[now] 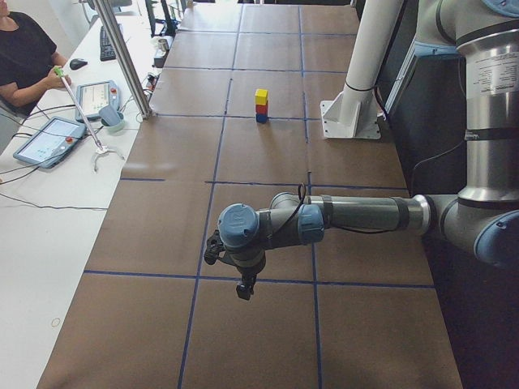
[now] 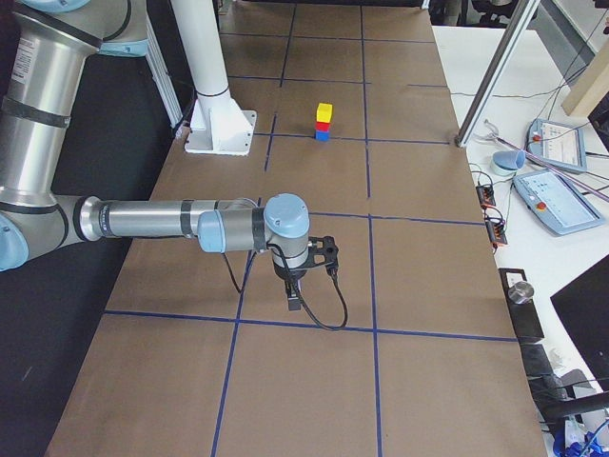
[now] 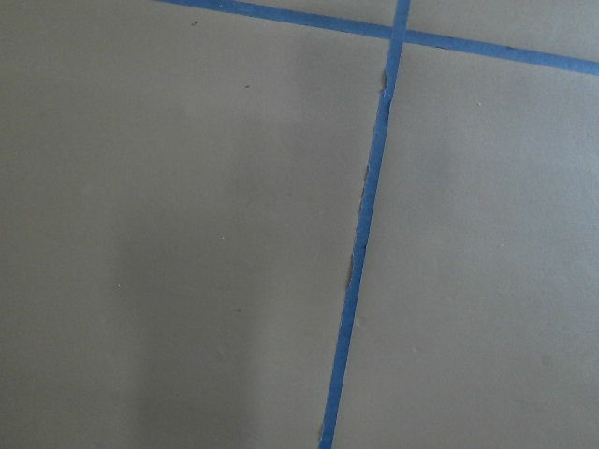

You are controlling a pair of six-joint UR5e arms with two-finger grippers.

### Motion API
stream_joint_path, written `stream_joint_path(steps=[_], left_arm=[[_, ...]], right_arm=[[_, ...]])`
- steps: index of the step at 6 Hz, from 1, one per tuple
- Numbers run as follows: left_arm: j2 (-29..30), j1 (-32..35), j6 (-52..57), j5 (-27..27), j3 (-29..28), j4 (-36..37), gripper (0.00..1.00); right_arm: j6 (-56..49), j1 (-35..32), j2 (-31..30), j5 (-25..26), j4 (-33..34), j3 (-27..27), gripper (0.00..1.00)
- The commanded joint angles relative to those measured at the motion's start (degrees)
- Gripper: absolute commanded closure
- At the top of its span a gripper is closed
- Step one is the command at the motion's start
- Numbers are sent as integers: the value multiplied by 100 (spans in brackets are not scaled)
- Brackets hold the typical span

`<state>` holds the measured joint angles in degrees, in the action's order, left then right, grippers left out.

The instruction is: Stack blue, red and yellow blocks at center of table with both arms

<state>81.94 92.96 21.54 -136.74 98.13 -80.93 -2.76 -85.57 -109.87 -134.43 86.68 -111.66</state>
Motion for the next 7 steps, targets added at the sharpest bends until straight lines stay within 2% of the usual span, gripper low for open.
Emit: stream_joint_path(steps=[1,2,5,7], left_arm=[[50,-6,-616,6,4,-46,0],[-46,-6,-616,33,292,6,0],[-21,-93,-598,59,611,24,0],[181,-208,-633,42,78,24,0]], right_arm=[[-23,-4,-26,-372,-1,4,0],[29,5,-17,-382,-2,-40,0],[29,14,227,-173,16,12,0],[29,5,308,-136,25,-5,0]])
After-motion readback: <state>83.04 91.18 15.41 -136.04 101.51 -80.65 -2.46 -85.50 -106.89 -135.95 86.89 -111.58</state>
